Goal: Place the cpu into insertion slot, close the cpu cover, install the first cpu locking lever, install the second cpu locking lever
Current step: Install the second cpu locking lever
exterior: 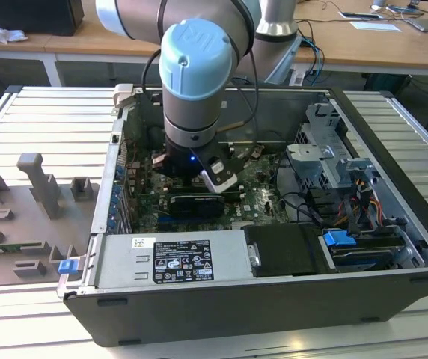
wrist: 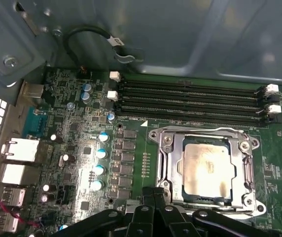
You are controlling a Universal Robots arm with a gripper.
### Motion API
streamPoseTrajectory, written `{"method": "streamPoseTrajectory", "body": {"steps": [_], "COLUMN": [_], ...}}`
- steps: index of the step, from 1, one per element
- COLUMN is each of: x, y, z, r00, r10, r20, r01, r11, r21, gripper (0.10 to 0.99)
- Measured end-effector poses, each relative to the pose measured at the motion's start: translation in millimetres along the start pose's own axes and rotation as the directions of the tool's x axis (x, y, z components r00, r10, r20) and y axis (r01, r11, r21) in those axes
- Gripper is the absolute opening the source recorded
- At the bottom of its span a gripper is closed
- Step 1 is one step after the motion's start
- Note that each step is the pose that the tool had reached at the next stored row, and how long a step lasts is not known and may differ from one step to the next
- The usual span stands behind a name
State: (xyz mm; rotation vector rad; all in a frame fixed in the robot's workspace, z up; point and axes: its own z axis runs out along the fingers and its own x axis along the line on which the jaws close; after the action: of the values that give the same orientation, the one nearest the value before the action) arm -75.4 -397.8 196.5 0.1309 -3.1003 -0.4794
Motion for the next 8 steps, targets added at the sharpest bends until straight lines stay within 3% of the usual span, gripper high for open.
{"method": "streamPoseTrajectory", "body": {"steps": [6, 8], "x": [0.6, 0.5], "y": [-0.2, 1.6], "z": [0.6, -5.1], "r00": [1.0, 1.0], "r10": [-0.001, -0.001], "r20": [0.0004, 0.0005], "r01": [0.001, 0.001], "r11": [1.0, 1.0], "r21": [-0.006, -0.006], "gripper": [0.106, 0.106]}}
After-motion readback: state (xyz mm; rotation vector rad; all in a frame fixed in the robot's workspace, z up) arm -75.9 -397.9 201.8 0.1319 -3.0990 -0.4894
